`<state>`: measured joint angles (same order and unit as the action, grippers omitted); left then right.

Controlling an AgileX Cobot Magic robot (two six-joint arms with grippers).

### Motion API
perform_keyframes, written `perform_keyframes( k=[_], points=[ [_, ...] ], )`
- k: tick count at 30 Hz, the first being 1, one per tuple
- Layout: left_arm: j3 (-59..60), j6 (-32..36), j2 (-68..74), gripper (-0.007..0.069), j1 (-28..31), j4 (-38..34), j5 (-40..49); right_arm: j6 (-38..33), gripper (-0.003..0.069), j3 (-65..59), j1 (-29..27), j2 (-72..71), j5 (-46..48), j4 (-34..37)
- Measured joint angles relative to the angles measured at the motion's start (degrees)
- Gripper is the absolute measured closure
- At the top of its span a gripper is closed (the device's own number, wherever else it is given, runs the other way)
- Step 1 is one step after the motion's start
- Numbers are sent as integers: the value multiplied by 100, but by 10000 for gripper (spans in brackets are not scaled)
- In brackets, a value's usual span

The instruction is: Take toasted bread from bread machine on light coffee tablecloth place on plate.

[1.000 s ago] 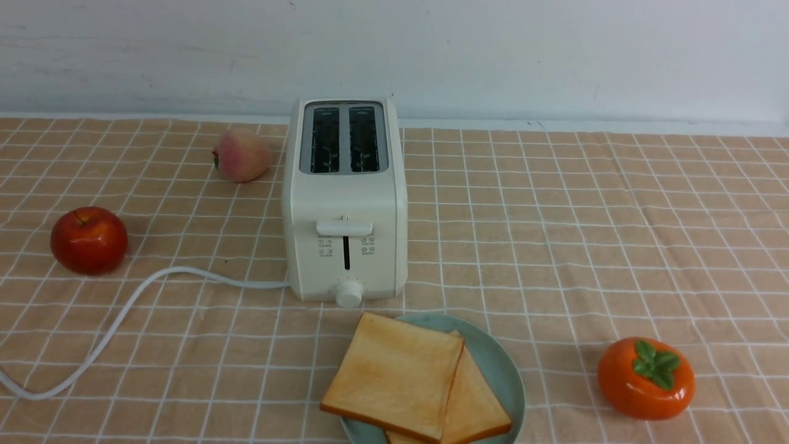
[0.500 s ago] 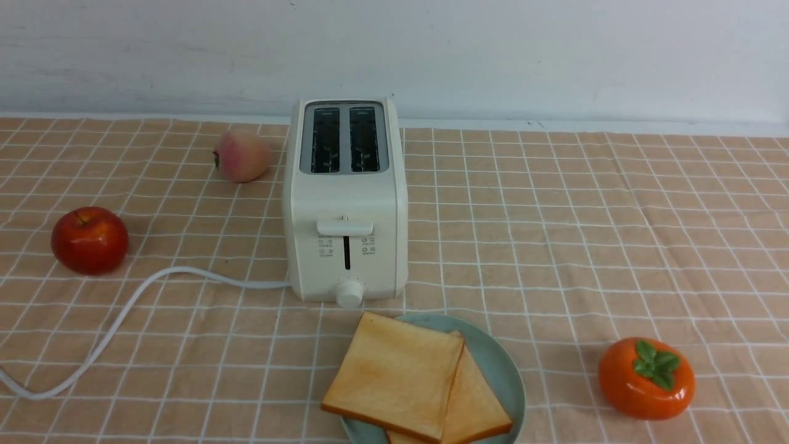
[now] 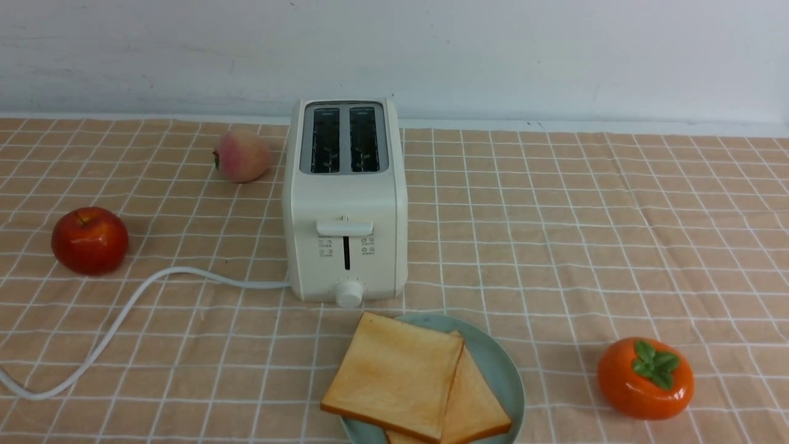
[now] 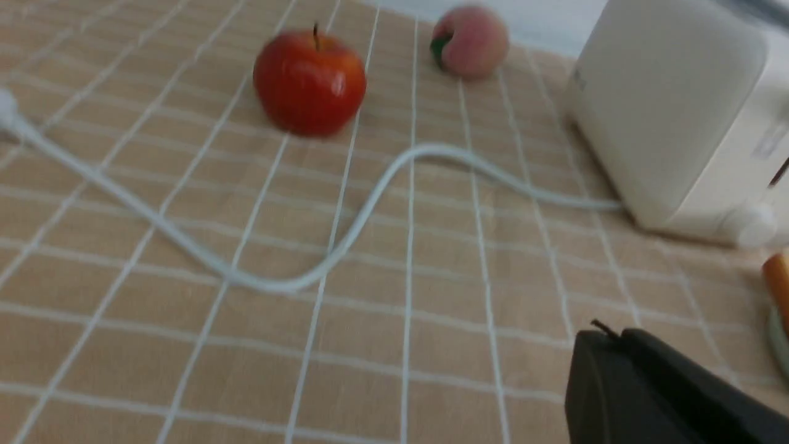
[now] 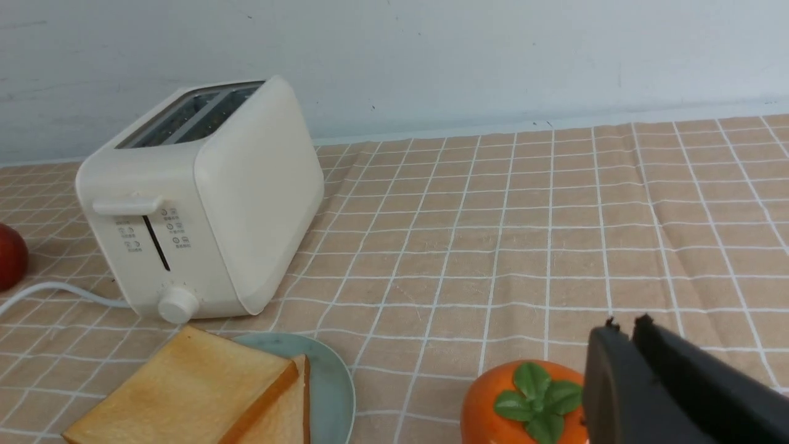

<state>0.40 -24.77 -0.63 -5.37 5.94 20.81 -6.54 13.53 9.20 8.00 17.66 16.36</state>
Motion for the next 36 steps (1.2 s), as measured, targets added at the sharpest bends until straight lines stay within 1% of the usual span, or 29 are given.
perform_keyframes(
  k=[6,36],
  points=[
    [130,13,0,606,0,-14,270,0,612,0,0,0,6,0],
    [130,17,0,579,0,76,276,0,568,0,0,-15,6,-4]
  ],
)
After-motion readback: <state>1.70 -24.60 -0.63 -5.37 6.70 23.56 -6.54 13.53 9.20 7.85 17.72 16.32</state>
